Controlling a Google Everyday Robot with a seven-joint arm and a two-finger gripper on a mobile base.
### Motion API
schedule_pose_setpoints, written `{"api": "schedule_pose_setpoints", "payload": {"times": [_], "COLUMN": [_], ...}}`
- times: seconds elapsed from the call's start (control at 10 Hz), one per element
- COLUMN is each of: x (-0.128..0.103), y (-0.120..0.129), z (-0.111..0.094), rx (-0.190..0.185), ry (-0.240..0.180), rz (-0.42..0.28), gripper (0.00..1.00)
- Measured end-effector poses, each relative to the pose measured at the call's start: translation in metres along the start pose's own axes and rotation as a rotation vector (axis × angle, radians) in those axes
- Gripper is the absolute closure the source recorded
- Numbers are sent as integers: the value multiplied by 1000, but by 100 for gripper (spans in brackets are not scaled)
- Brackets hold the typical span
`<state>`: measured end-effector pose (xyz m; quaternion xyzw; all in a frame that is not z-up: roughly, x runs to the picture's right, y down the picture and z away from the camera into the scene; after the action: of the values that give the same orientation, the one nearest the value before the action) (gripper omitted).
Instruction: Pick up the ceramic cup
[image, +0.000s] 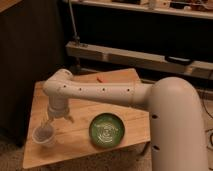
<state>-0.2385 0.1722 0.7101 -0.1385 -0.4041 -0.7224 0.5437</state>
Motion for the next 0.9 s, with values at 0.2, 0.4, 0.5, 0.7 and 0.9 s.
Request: {"api": "schedule_pose_setpoints", "payload": {"times": [0.2, 0.4, 0.5, 0.7, 0.9], "x": [-2, -4, -4, -5, 2], "y": [1, 1, 1, -1, -11], "z": [10, 20, 25, 39, 53], "rx": [0, 12, 18, 42, 87], "ry": [-8, -22, -31, -47, -55], "rz": [6, 12, 15, 23, 37], "gripper": [42, 42, 42, 42, 44]}}
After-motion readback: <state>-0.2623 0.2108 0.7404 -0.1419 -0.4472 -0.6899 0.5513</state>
